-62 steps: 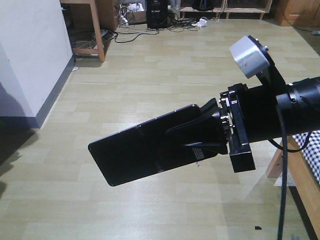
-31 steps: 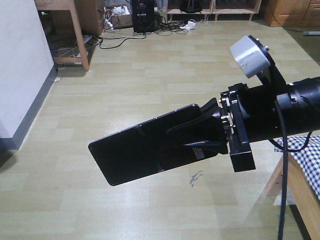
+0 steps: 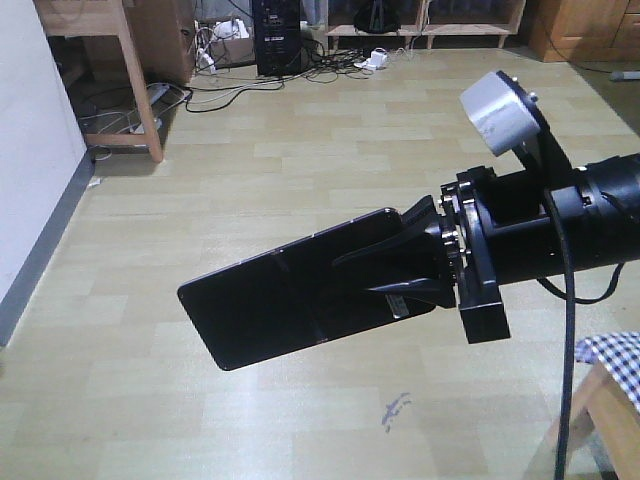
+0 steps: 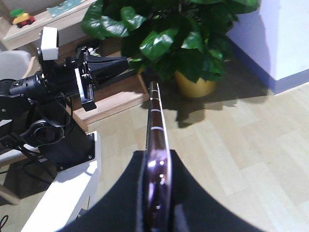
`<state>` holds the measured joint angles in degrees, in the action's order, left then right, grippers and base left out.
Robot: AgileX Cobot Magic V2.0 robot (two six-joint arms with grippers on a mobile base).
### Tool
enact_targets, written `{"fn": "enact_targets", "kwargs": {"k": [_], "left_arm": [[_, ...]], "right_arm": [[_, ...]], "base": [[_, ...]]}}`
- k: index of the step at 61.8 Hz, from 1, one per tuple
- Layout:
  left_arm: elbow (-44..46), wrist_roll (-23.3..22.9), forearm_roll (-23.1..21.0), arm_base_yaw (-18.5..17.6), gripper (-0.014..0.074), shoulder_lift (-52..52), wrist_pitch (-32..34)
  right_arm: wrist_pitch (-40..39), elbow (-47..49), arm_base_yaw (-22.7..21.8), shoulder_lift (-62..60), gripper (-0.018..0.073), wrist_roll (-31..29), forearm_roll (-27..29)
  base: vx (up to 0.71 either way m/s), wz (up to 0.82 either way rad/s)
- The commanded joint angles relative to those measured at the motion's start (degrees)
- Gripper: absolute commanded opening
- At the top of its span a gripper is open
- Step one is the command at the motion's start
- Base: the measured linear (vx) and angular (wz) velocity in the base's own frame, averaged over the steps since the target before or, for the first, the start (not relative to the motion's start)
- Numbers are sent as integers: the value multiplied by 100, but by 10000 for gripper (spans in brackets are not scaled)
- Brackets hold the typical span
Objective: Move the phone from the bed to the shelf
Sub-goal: 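Carry the phone in the right gripper while driving to the shelf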
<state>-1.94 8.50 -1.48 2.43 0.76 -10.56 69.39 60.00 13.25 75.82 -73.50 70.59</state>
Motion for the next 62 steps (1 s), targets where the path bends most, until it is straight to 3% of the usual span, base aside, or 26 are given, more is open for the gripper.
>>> {"fn": "enact_targets", "kwargs": {"k": [1, 62], "left_arm": [[122, -33, -52, -20, 1, 77, 415], [122, -33, -52, -20, 1, 77, 415]], "right_arm": [[437, 146, -19, -165, -2, -42, 525], [437, 146, -19, -165, -2, -42, 525]], "base": [[35, 0], [38, -2]]}}
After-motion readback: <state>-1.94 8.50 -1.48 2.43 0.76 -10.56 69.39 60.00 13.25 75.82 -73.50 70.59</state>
